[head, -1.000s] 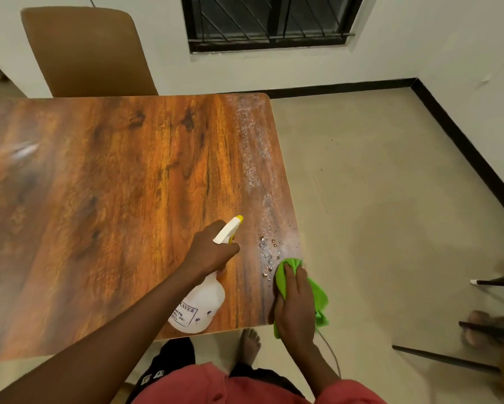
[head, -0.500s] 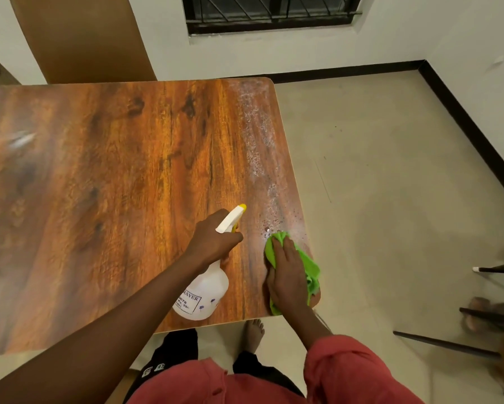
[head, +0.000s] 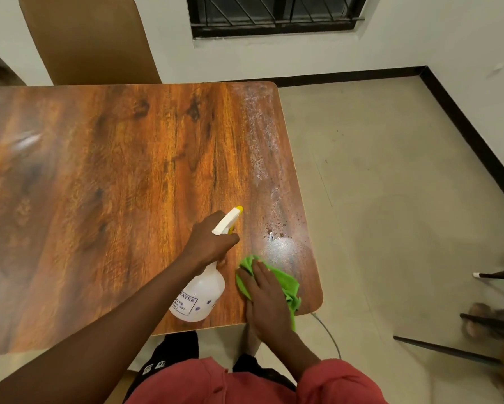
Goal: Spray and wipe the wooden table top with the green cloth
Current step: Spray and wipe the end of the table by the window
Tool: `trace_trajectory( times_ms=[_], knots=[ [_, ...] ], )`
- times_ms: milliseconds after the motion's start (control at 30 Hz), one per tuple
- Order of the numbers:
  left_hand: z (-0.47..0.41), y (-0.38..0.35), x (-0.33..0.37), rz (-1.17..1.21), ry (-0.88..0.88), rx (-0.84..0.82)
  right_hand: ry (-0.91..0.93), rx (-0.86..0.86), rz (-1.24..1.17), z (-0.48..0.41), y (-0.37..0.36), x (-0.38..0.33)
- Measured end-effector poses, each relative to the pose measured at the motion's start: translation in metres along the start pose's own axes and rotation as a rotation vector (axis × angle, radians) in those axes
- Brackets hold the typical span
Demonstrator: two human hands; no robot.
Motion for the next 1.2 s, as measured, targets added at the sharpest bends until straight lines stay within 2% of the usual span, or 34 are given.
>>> trace_trajectory(
  times_ms=[100, 200, 300, 433, 533, 567, 667, 733, 800, 933, 1100, 1200],
  knots=[
    [-0.002, -0.002, -0.001, 0.007, -0.004, -0.013, 0.035, -0.008, 0.029, 0.013, 0.011, 0.015],
    [-0.006, -0.002, -0.004, 0.023, -0.019, -0.023, -0.1, 0.096, 0.035, 0.006, 0.036, 0.04],
    [-0.007, -0.001, -0.006, 0.023, -0.018, -0.023, -0.17, 0.121, 0.019, -0.011, 0.038, 0.038],
    [-0.008, -0.001, -0.004, 0.025, -0.051, -0.015, -0.01, 0.044, 0.008, -0.003, 0.014, 0.009],
    [-0.008, 0.0, -0.001, 0.034, -0.057, -0.01, 0.09, -0.006, 0.06, 0.013, 0.019, 0.019],
    [-0.008, 0.0, 0.0, 0.048, -0.054, -0.014, 0.069, 0.02, 0.075, 0.012, 0.029, 0.029],
    [-0.007, 0.003, 0.003, 0.064, -0.052, -0.026, -0.154, 0.159, 0.066, -0.008, 0.061, 0.06],
    [-0.006, 0.004, 0.001, 0.065, -0.04, -0.022, -0.245, 0.183, 0.035, -0.026, 0.063, 0.062],
    [-0.004, 0.004, -0.002, 0.05, -0.027, -0.021, -0.208, 0.139, 0.02, -0.031, 0.048, 0.044],
    [-0.002, 0.003, 0.002, 0.071, -0.021, -0.013, -0.01, 0.02, 0.077, -0.015, 0.038, 0.035],
    [-0.005, 0.003, 0.014, 0.057, -0.027, -0.025, -0.318, 0.173, 0.014, -0.042, 0.074, 0.085],
    [-0.006, 0.001, 0.017, 0.038, -0.023, -0.017, -0.368, 0.201, -0.015, -0.061, 0.075, 0.082]
  ],
)
Point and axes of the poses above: each hand's wrist, its own z-axis away from the middle knuckle, its own y-axis out of the back of the hand, x = y × z, the point moved 5 cm from there along -z, towards the middle knuckle, and after that the axes turned 7 degrees about -z, right-handed, at the moved point
